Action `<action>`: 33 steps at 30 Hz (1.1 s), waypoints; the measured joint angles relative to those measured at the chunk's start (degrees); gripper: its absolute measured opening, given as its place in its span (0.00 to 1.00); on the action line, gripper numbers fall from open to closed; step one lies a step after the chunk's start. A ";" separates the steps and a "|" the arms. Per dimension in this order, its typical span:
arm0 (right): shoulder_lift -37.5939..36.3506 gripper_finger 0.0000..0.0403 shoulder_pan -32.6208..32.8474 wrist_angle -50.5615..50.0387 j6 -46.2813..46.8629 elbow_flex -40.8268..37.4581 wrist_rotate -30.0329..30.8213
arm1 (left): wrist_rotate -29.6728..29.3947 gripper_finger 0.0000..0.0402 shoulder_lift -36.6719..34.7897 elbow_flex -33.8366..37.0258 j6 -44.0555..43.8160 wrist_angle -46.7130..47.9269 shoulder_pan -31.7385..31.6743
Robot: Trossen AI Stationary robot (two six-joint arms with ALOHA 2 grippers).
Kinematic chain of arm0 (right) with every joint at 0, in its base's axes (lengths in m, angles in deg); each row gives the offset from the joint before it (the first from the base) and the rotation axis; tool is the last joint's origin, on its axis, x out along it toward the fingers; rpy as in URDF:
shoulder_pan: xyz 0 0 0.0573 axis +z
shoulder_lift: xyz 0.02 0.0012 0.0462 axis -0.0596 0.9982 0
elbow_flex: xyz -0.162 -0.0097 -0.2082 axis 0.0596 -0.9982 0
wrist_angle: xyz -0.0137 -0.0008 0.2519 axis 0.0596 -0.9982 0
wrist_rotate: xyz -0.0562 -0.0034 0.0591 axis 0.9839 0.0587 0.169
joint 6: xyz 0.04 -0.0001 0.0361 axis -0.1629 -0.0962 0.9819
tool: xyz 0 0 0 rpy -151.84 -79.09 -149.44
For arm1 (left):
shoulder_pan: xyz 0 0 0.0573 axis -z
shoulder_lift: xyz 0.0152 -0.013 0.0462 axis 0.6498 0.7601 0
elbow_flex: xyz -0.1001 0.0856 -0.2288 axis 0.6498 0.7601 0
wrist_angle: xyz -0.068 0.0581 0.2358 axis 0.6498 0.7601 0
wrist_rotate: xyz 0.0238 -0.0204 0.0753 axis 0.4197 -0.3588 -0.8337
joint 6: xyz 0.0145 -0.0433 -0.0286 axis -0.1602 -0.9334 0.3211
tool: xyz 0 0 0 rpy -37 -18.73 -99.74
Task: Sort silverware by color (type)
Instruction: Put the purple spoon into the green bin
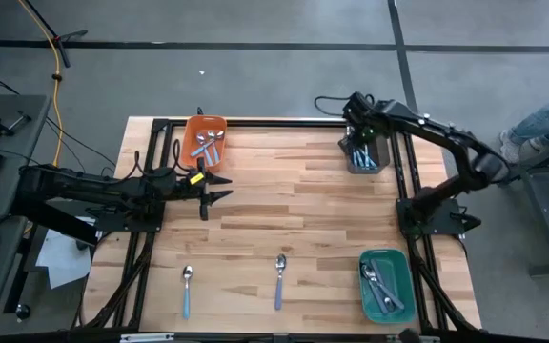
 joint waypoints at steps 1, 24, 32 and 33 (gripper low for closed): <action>-1.27 0.29 2.01 -0.43 -0.09 0.00 -1.15 | 0.02 0.34 0.00 0.00 0.03 0.31 0.00; 16.89 0.27 55.26 35.47 17.91 0.00 -13.63 | 0.04 0.34 0.02 0.00 0.61 1.33 0.00; 25.63 0.40 56.66 47.51 19.03 0.00 -21.87 | 0.04 0.34 0.01 0.00 0.50 1.33 0.00; 26.02 0.43 56.64 47.66 19.29 0.00 -21.99 | 0.04 0.34 0.01 0.00 0.52 1.33 0.02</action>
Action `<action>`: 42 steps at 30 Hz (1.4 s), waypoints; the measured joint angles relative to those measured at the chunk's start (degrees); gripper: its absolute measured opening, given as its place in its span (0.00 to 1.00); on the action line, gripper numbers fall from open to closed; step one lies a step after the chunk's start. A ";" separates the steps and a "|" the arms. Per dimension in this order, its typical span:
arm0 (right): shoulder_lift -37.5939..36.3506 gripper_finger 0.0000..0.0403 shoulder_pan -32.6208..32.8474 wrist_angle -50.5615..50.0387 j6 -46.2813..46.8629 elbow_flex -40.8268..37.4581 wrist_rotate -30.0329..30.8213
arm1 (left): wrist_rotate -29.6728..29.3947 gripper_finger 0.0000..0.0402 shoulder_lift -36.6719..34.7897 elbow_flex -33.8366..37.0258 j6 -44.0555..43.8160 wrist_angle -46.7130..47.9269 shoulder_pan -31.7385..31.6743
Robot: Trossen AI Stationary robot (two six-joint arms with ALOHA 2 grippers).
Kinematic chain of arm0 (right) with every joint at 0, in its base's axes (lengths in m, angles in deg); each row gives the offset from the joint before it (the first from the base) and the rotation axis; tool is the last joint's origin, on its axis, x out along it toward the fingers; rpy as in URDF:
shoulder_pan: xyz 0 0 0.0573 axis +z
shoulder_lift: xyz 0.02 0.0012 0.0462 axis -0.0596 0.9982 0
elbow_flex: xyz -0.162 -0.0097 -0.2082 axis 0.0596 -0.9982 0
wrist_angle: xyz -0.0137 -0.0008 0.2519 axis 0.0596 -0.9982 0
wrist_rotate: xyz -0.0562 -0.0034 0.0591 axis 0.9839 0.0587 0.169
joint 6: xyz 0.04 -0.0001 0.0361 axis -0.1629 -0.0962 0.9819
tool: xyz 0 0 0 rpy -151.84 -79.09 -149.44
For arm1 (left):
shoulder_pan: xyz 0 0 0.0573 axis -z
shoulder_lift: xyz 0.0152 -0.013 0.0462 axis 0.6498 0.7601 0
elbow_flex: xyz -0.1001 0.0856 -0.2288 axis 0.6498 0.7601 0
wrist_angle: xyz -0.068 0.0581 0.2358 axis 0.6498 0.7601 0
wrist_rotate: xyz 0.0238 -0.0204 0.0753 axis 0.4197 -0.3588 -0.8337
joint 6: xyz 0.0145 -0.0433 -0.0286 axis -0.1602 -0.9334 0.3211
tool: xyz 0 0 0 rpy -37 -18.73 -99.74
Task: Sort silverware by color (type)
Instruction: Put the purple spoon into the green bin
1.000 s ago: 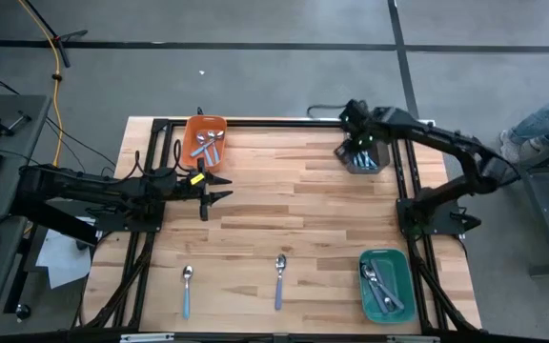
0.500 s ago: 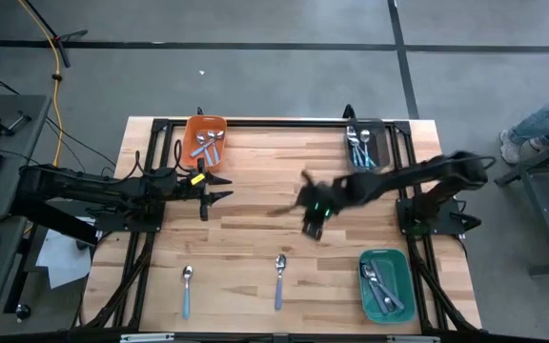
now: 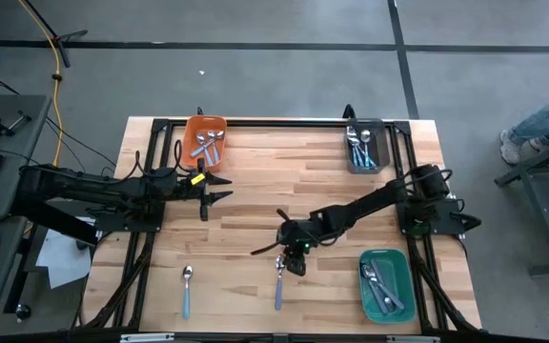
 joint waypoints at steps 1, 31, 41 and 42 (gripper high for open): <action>0.24 0.46 -0.06 -0.11 0.21 0.00 -0.08 | 0.00 0.34 0.01 0.00 -0.01 -0.01 -0.02; 5.65 0.31 -0.13 6.85 5.11 0.11 -4.83 | 0.00 0.34 0.01 0.00 0.05 0.69 -0.01; 5.74 0.02 -0.13 6.21 5.96 0.02 -5.63 | -0.02 0.34 0.01 0.00 0.05 0.75 -0.01; 5.68 0.02 -0.13 6.14 5.97 0.02 -6.12 | -0.02 0.34 0.00 0.00 0.03 0.77 -0.01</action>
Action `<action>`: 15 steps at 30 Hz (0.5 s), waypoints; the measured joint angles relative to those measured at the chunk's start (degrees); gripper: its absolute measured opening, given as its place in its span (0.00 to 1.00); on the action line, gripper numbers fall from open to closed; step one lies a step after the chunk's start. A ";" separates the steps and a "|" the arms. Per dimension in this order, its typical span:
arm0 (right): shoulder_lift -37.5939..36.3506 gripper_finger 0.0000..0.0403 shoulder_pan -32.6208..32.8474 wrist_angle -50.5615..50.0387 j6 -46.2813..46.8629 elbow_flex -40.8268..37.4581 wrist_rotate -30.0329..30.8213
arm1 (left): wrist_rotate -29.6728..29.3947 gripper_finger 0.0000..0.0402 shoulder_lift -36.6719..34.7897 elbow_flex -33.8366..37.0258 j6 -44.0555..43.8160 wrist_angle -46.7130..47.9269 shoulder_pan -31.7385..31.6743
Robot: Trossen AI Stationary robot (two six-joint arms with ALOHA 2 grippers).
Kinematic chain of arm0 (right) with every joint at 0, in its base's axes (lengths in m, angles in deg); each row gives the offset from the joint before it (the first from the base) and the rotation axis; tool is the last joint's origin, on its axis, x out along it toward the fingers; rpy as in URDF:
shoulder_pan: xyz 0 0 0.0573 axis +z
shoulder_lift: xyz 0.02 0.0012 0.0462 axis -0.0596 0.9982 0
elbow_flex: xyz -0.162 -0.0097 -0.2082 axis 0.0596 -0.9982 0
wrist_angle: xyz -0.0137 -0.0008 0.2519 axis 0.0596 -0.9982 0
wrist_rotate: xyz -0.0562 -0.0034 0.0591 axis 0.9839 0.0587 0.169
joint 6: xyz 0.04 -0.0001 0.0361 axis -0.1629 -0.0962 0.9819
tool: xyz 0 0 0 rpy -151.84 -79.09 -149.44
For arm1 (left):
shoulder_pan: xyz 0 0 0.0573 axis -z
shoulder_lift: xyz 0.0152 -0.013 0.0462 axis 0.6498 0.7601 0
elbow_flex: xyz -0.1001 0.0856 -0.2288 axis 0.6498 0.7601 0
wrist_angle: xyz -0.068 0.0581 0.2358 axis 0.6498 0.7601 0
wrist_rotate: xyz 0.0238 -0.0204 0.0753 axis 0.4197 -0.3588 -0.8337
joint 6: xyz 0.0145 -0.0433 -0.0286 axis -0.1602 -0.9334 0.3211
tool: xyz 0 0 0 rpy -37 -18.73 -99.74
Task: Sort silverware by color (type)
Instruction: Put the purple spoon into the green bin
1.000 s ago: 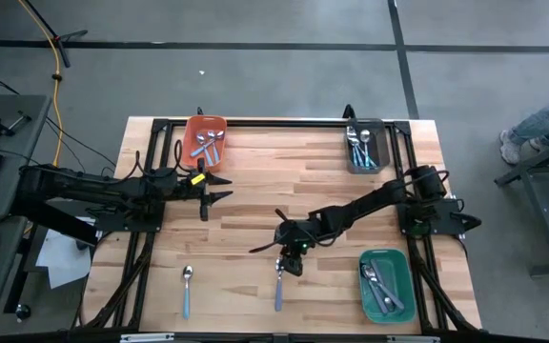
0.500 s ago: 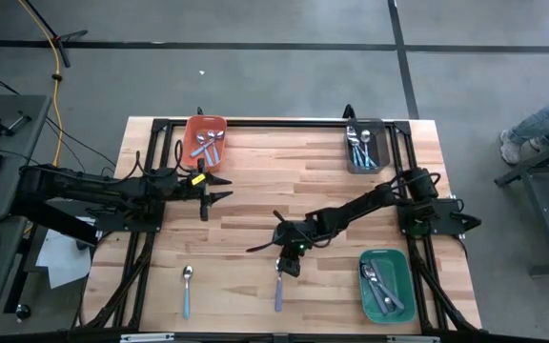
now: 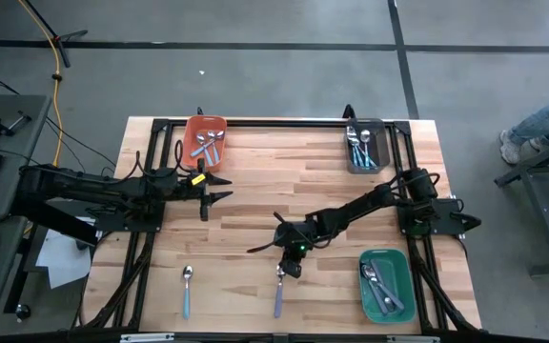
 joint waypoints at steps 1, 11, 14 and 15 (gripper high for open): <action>-0.13 0.03 -0.09 -0.35 -0.03 -0.01 -0.82 | 0.00 0.34 -0.01 0.00 -0.02 0.00 0.00; -12.03 0.00 -0.14 -20.15 -0.29 -0.09 -1.10 | 0.00 0.34 0.01 0.00 0.00 0.11 0.01; -18.30 0.00 0.96 -29.44 2.15 -0.07 0.29 | 0.00 0.34 0.01 0.00 0.07 0.17 0.01; -20.27 0.00 1.54 -32.54 3.47 -0.07 0.32 | 0.00 0.34 0.01 0.00 0.07 0.15 0.01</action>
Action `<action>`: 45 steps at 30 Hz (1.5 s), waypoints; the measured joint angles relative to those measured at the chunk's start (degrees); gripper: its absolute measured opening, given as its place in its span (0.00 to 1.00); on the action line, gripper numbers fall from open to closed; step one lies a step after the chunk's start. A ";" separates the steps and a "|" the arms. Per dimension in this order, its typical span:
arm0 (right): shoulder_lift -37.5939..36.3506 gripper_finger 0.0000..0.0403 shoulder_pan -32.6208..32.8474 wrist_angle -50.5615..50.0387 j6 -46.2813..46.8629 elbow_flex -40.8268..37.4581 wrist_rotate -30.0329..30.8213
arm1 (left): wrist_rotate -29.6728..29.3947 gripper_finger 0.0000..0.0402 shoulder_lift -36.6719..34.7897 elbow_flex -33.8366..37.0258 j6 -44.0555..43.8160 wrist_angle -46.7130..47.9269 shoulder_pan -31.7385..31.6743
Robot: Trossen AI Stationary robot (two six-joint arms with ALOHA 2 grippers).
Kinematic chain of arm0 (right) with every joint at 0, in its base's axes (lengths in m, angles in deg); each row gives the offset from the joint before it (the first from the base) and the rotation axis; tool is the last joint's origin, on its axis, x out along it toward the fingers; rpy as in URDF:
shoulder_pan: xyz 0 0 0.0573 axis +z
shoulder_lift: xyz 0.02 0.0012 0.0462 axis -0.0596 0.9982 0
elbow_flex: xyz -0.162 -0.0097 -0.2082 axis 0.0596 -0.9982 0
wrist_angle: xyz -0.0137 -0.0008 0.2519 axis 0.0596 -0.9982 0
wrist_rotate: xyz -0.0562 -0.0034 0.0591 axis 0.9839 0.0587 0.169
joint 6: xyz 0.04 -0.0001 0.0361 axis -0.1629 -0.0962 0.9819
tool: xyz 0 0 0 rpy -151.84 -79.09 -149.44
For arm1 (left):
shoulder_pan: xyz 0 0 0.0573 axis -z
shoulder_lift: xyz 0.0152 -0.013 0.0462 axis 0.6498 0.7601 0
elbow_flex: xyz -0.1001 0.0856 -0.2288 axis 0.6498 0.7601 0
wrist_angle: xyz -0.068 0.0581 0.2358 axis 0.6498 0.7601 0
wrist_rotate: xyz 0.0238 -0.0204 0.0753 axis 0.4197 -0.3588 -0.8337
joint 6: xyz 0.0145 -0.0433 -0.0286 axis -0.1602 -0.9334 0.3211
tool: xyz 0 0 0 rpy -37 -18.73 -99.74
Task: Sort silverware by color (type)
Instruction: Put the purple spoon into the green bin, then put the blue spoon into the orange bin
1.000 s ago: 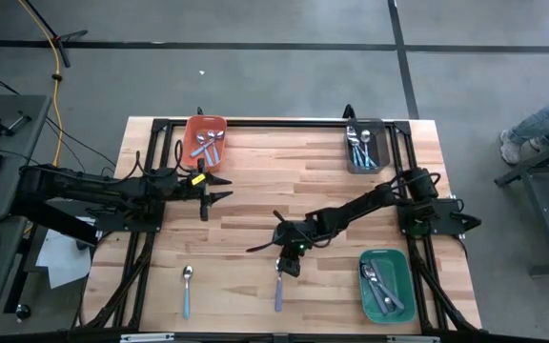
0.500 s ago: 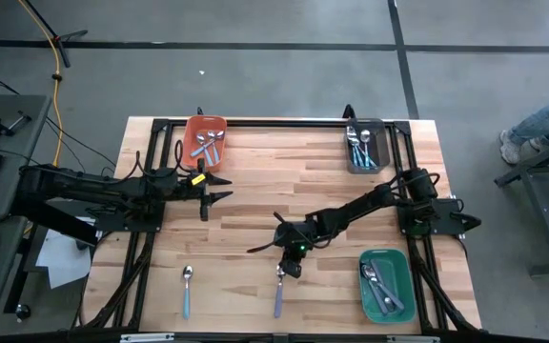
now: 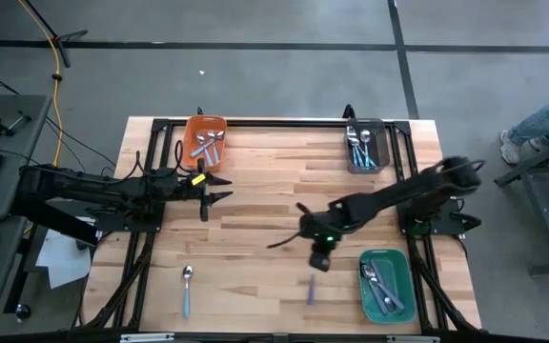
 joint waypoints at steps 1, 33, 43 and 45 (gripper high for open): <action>-2.09 0.00 0.62 -3.07 1.55 0.00 0.17 | 0.00 0.34 0.00 0.00 0.02 0.02 0.00; -9.09 0.00 19.03 -39.17 15.49 0.04 2.49 | 0.00 0.34 0.00 0.00 -0.62 0.31 0.00; -4.03 0.12 18.97 -37.99 9.85 0.04 5.66 | 0.00 0.34 0.00 0.00 -0.61 1.23 0.00; -4.24 0.16 18.60 -37.99 11.70 0.04 6.34 | 0.00 0.34 -0.02 0.00 -0.61 1.25 0.00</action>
